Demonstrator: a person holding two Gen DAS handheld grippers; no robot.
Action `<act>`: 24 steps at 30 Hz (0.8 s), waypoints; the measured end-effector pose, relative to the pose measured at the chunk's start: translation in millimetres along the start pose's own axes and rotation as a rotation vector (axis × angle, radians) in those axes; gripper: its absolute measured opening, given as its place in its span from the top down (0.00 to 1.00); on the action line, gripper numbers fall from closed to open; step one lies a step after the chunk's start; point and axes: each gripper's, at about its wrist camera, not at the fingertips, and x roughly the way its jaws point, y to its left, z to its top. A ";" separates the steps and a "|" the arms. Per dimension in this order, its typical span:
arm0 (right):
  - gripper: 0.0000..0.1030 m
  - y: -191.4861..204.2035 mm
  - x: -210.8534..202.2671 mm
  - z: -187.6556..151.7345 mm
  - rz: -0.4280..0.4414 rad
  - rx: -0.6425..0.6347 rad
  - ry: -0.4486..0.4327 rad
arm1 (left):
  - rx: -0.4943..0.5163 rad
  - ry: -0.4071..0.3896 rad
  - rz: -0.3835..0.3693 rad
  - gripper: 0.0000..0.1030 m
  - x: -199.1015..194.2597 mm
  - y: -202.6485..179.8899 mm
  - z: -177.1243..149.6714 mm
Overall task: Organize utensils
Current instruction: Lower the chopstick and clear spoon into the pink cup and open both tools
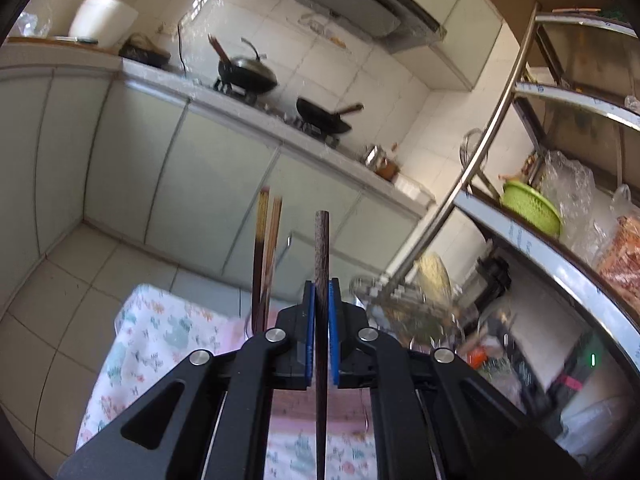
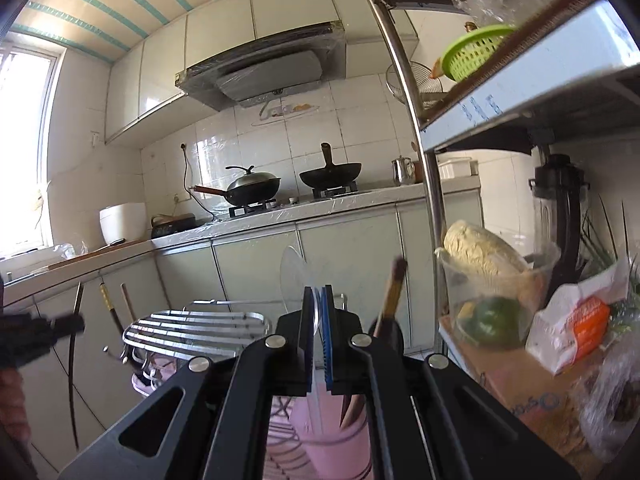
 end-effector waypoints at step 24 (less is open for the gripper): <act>0.97 -5.5 -8.3 -27.7 0.004 0.041 0.052 | 0.286 -0.396 0.241 0.95 62.2 -39.1 -7.2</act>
